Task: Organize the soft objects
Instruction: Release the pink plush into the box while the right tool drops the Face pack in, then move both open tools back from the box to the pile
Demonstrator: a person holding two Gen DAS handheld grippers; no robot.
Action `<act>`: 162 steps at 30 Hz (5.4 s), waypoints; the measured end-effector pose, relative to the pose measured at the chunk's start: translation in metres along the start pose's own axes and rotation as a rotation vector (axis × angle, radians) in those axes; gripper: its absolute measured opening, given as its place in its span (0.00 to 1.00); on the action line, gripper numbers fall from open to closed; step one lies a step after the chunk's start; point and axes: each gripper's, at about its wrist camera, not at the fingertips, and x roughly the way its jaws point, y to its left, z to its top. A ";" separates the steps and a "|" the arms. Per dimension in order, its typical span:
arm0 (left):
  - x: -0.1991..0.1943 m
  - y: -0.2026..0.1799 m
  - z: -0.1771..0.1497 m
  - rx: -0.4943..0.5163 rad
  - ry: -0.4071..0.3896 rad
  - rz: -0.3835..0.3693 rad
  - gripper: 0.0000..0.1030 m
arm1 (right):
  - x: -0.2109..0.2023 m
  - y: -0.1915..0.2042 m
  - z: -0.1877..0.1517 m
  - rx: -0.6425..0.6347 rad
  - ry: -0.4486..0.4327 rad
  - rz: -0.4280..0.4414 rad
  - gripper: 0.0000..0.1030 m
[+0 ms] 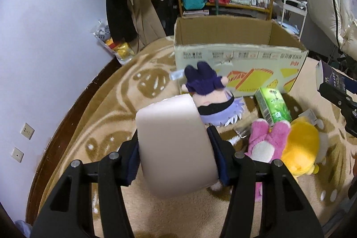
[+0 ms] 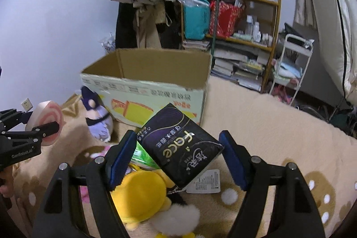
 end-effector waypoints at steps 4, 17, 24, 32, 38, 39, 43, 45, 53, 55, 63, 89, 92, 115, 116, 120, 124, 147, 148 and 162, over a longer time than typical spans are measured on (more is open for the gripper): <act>-0.012 0.003 0.006 0.016 -0.024 0.003 0.52 | -0.015 0.003 0.008 0.010 -0.028 -0.010 0.77; -0.048 -0.007 0.054 0.052 -0.149 0.043 0.52 | -0.050 -0.002 0.057 -0.030 -0.145 -0.035 0.78; -0.067 -0.022 0.111 0.066 -0.277 0.060 0.52 | -0.039 -0.009 0.088 -0.041 -0.190 -0.037 0.78; -0.046 -0.036 0.157 0.067 -0.296 0.046 0.52 | -0.018 -0.023 0.126 -0.005 -0.245 -0.016 0.78; -0.009 -0.041 0.172 0.057 -0.252 0.028 0.52 | 0.009 -0.031 0.144 0.028 -0.246 -0.008 0.78; -0.002 -0.041 0.173 0.049 -0.238 0.024 0.52 | 0.014 -0.032 0.143 0.036 -0.240 -0.006 0.78; 0.023 -0.039 0.165 0.031 -0.186 0.004 0.52 | 0.032 -0.034 0.136 0.045 -0.204 0.007 0.78; 0.035 -0.039 0.162 0.017 -0.152 -0.015 0.52 | 0.042 -0.034 0.127 0.048 -0.175 0.019 0.78; 0.060 -0.041 0.150 0.050 -0.104 -0.021 0.55 | 0.069 -0.029 0.099 0.037 -0.081 0.078 0.78; 0.061 -0.039 0.149 0.044 -0.100 -0.015 0.56 | 0.071 -0.027 0.095 0.035 -0.074 0.084 0.78; 0.046 -0.034 0.151 0.033 -0.162 -0.006 0.83 | 0.074 -0.026 0.091 0.043 -0.051 0.098 0.80; -0.006 -0.025 0.104 0.066 -0.071 -0.038 0.94 | -0.013 -0.035 0.072 0.114 -0.073 0.006 1.00; -0.016 -0.022 0.092 0.047 -0.068 -0.048 0.94 | -0.024 -0.031 0.066 0.113 -0.075 0.011 1.00; -0.039 -0.016 0.022 0.085 -0.040 -0.026 0.94 | -0.072 0.007 0.016 0.063 -0.034 0.000 1.00; -0.039 -0.017 0.021 0.086 -0.038 -0.027 0.94 | -0.072 0.008 0.014 0.064 -0.028 0.004 1.00; -0.036 -0.017 0.016 0.081 -0.022 -0.040 0.94 | -0.069 0.013 0.006 0.057 -0.008 0.006 1.00; -0.033 -0.017 0.011 0.072 -0.013 -0.055 0.94 | -0.065 0.014 0.000 0.059 0.010 0.006 1.00; 0.002 -0.051 -0.002 0.151 0.029 -0.103 0.94 | -0.016 -0.001 -0.015 0.132 0.088 0.006 1.00; 0.003 -0.052 -0.002 0.152 0.032 -0.106 0.94 | -0.014 -0.001 -0.016 0.134 0.091 0.006 1.00; 0.020 -0.063 -0.008 0.168 0.073 -0.147 0.94 | 0.014 0.000 -0.024 0.160 0.150 0.033 1.00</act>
